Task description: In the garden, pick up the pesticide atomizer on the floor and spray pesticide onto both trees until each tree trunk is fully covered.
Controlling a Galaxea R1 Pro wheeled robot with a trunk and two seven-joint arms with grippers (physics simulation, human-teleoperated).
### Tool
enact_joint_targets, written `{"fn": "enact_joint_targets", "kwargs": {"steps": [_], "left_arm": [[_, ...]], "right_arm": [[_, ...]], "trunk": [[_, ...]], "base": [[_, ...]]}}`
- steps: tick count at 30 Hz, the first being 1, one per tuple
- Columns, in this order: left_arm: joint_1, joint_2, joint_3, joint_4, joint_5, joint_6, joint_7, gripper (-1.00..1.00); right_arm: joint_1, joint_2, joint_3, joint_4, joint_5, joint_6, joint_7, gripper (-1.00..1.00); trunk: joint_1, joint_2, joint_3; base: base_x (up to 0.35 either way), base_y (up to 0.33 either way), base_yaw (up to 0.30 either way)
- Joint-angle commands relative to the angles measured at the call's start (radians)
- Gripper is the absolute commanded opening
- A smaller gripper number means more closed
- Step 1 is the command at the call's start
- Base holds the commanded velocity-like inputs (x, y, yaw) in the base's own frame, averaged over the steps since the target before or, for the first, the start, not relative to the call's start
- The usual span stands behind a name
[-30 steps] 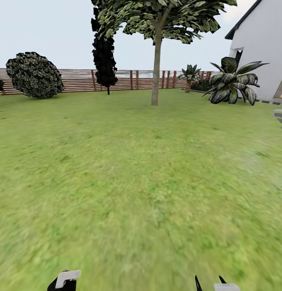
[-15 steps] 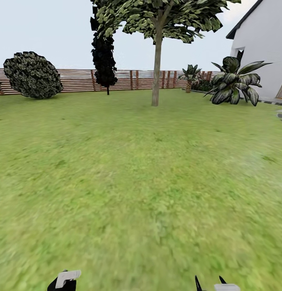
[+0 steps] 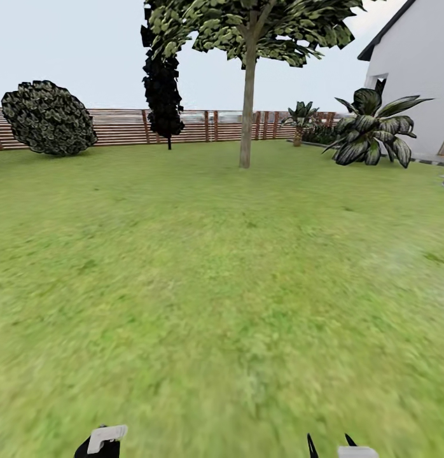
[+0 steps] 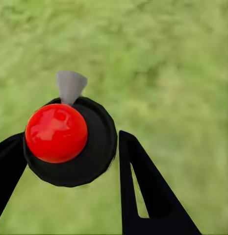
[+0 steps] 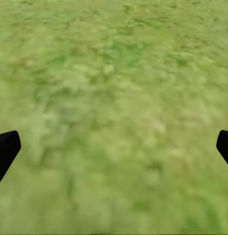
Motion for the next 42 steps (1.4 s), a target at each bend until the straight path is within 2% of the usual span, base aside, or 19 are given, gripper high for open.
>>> {"fn": "enact_joint_targets", "kwargs": {"steps": [1, 20, 42], "left_arm": [[0.000, 0.000, 0.000, 0.000, 0.000, 0.000, 0.000, -1.00], [0.000, 0.000, 0.000, 0.000, 0.000, 0.000, 0.000, -1.00], [0.000, 0.000, -0.001, 0.000, -0.002, 0.000, 0.000, -1.00]], "right_arm": [[0.000, 0.000, 0.000, 0.000, 0.000, 0.000, 0.000, 1.00], [0.000, 0.000, 0.000, -0.001, 0.000, 0.000, 0.000, 1.00], [0.000, 0.000, 0.002, 0.001, 0.000, 0.000, 0.000, 1.00]], "trunk": [[0.000, 0.000, 0.000], [0.000, 0.000, -0.016], [0.000, 0.000, -0.017]], "base": [[0.343, 0.000, 0.000], [0.343, 0.000, 0.000], [0.343, 0.000, 0.000]]}}
